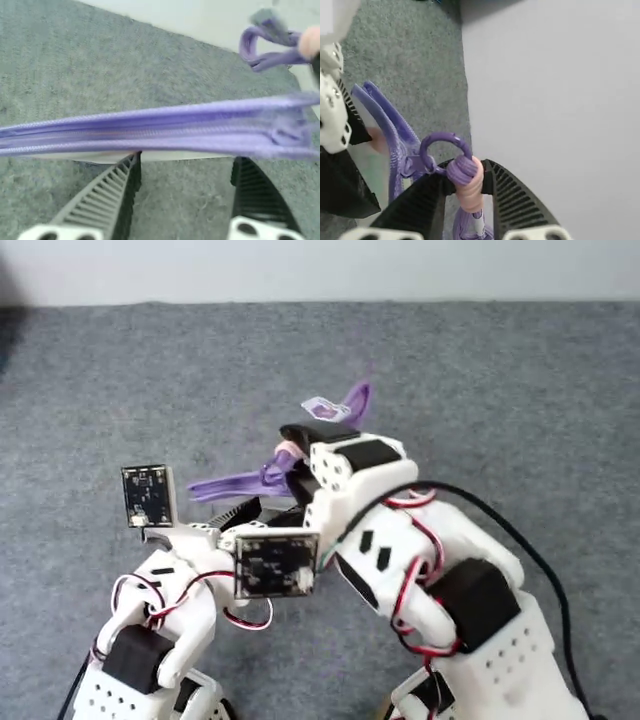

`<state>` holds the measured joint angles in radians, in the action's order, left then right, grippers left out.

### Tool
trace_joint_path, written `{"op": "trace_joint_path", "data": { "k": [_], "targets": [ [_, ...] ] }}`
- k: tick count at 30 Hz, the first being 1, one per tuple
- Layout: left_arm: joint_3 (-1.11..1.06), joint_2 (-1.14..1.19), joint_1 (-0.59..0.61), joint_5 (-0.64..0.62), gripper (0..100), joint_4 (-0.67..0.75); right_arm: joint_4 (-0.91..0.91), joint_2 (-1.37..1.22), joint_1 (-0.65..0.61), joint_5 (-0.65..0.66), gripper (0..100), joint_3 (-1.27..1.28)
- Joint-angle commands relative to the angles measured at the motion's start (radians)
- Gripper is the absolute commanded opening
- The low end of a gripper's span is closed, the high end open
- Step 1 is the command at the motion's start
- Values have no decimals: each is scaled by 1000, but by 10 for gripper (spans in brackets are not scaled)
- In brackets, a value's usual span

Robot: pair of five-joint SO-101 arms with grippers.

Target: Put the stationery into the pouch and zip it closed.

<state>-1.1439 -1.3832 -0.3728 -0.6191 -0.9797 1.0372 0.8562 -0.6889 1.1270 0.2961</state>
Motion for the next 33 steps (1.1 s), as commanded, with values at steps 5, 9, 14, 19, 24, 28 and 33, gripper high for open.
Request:
{"op": "trace_joint_path", "data": {
  "k": [5, 9, 14, 19, 24, 28, 33],
  "targets": [
    [79, -11, -8, 49, 282, -144, 28, 174, -4, -25, 7, 124],
    [232, -11, -48, 107, 282, -354, 19, 234, -2, -23, 7, 226],
    [429, -11, -66, 209, 284, -594, -101, 271, 36, -23, 7, 333],
    [576, -11, -58, 313, 284, -715, -202, 280, 62, -25, 7, 396],
    [616, -11, -57, 377, 283, -740, -208, 280, 59, -26, 7, 397],
    [613, -11, -11, 431, 286, -686, -205, 282, 61, -26, 7, 397],
    [553, -11, 94, 624, 287, -517, -199, 282, 56, -26, 7, 397]
  ]
}}
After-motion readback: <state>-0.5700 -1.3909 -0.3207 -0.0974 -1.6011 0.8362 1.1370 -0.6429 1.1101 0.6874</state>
